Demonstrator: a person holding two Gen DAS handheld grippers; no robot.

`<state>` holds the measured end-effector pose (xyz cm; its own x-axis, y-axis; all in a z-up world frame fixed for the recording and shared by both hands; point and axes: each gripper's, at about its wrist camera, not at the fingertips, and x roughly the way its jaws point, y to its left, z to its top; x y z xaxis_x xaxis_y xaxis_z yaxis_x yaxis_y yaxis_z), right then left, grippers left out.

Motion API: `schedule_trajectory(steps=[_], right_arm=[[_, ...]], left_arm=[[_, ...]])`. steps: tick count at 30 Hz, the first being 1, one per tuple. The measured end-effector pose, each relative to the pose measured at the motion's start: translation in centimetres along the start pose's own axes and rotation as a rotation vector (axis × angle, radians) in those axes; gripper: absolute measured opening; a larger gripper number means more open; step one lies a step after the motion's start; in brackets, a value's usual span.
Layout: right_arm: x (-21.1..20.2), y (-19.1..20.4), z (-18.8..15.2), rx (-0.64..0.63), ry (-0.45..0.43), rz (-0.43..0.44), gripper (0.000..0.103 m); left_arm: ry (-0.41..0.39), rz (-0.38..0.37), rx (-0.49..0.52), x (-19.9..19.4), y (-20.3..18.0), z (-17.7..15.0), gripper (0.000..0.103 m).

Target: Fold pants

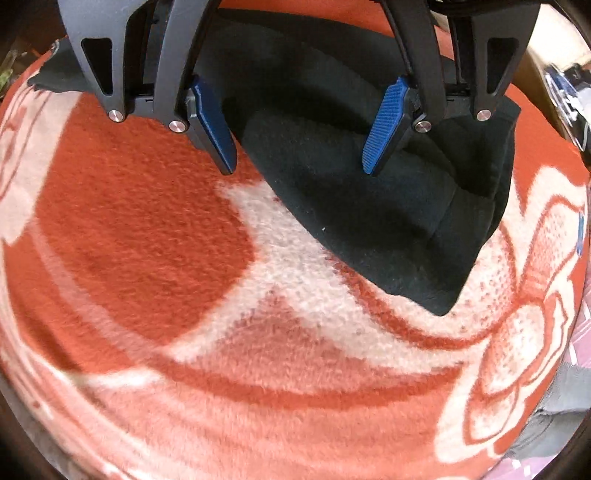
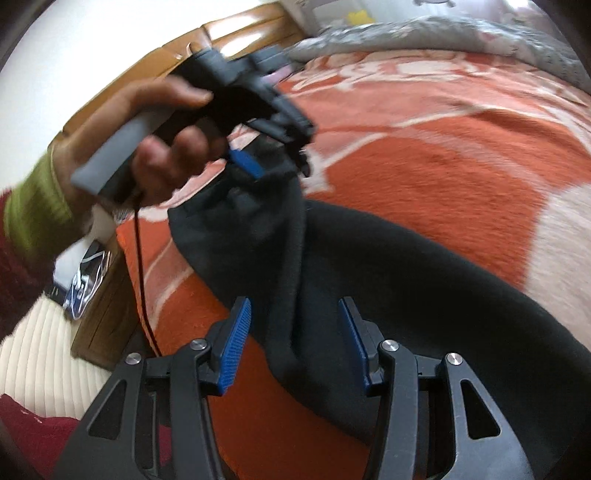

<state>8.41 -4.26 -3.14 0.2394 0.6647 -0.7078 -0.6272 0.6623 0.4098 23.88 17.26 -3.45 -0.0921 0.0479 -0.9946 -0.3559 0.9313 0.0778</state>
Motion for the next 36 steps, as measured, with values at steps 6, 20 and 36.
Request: schedule_trajectory(steps=[6,20,36], right_arm=[[2.4,0.4,-0.1,-0.027,0.047,-0.002,0.038],[-0.2,3.2,0.5,-0.153,-0.051,-0.046,0.007],[1.5,5.7,-0.7,-0.280,0.036,-0.160,0.007]], left_arm=[[-0.043,0.003,0.075,-0.1,0.4,-0.8,0.026],[-0.532,-0.379,-0.147,-7.4,12.7,-14.4,0.006],[-0.586,-0.626,-0.338,0.3,17.9,-21.4,0.006]])
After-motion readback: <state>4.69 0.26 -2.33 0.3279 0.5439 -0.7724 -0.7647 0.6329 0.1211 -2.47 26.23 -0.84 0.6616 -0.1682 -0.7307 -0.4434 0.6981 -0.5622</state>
